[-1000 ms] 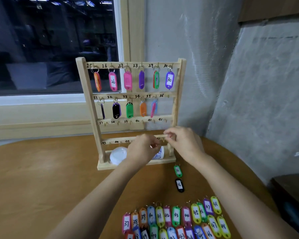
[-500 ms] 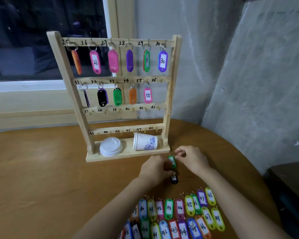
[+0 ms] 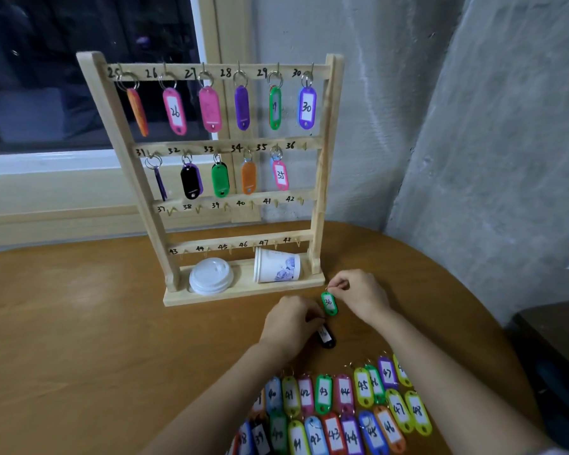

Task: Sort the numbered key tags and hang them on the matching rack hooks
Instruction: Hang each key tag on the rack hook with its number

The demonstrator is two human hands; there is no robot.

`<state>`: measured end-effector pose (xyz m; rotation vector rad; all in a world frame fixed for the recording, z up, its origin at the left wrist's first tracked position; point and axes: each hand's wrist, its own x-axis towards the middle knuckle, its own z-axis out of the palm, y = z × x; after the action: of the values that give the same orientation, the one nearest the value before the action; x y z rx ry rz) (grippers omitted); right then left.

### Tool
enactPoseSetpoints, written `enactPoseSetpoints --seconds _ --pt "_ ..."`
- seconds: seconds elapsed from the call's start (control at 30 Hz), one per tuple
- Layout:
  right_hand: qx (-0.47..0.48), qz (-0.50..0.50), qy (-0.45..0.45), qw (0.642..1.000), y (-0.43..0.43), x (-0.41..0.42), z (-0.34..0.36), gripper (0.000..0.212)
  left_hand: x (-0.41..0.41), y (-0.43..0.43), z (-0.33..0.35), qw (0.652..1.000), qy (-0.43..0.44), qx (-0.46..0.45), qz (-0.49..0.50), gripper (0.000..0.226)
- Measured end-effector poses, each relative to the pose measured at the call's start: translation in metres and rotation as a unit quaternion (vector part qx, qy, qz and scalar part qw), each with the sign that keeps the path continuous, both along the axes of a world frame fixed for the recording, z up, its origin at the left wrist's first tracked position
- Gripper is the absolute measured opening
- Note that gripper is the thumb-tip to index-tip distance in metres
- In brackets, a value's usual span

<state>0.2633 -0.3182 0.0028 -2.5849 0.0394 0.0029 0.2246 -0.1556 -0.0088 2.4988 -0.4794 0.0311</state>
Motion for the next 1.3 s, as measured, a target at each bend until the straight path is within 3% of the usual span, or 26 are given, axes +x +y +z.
enactPoseSetpoints --seconds 0.3,0.57,0.7,0.8,1.03,1.3 --pt "0.023 0.009 -0.048 0.999 -0.002 -0.003 0.028 0.003 0.010 0.020 0.023 0.998 0.046 -0.037 0.014 0.018" --pt "0.078 0.040 -0.130 0.988 0.008 -0.004 0.081 0.010 0.013 0.035 0.072 0.991 0.046 -0.120 0.041 0.006" --pt "0.129 0.057 -0.188 0.972 0.017 0.001 0.114 0.020 0.019 0.040 0.102 0.986 0.019 -0.157 0.057 0.007" --pt "0.162 0.070 -0.212 0.961 0.027 0.006 0.140 0.010 0.021 0.042 0.125 0.978 0.018 -0.202 0.054 0.007" --pt "0.161 0.097 -0.279 0.942 0.040 0.011 0.189 0.009 0.027 0.037 0.175 0.968 -0.043 -0.239 0.066 0.007" --pt "0.144 0.057 -0.332 0.931 0.049 0.026 0.207 0.008 0.040 0.036 0.204 0.947 -0.095 -0.295 0.086 0.007"
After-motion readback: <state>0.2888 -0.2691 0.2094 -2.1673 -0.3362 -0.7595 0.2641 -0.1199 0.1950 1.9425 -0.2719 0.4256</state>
